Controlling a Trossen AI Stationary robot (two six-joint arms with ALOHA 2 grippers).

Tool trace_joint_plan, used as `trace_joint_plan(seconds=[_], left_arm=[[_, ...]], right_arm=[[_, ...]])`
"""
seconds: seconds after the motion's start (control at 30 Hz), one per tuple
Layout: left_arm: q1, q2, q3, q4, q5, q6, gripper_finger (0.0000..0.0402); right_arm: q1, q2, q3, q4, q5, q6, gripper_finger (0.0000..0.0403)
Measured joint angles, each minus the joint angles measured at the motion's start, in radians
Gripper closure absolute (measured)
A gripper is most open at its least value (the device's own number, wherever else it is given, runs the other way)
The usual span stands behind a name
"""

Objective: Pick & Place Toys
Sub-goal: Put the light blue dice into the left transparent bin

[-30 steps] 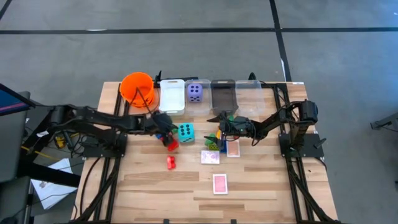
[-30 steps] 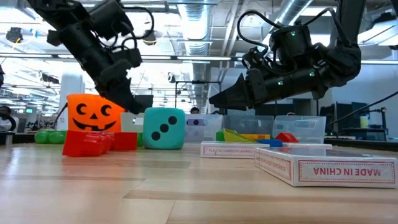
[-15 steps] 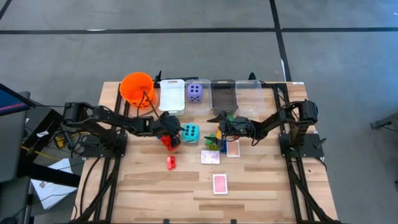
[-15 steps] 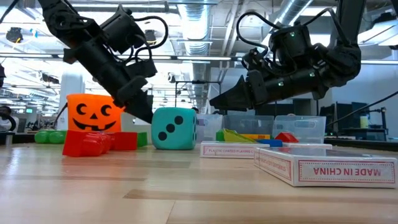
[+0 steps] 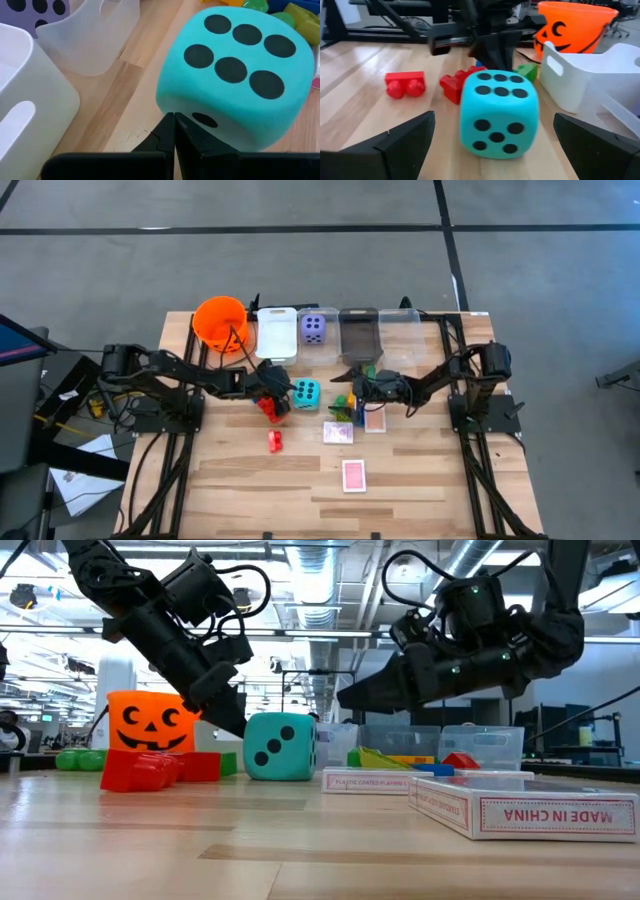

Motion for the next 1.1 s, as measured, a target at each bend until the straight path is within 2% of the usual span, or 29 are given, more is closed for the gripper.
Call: trace_joint_plan(seconds=[0.3, 0.53, 0.83, 1.1], left_arm=[[0.0, 0.0, 0.0, 0.043, 0.0, 0.001, 0.0402], [0.0, 0.0, 0.0, 0.087, 0.028, 0.001, 0.0402], [0.0, 0.0, 0.0, 0.087, 0.029, 0.001, 0.0401], [0.0, 0.0, 0.0, 0.089, 0.029, -0.002, 0.0402]], right_arm=[[-0.003, 0.0, 0.029, -0.021, 0.004, 0.078, 0.0003], [-0.002, 0.0, 0.087, -0.146, 0.006, 0.083, 0.0003], [0.025, 0.0, 0.139, -0.25, 0.105, 0.098, 0.0003], [0.032, 0.0, 0.179, -0.314, 0.118, 0.151, 0.0003]])
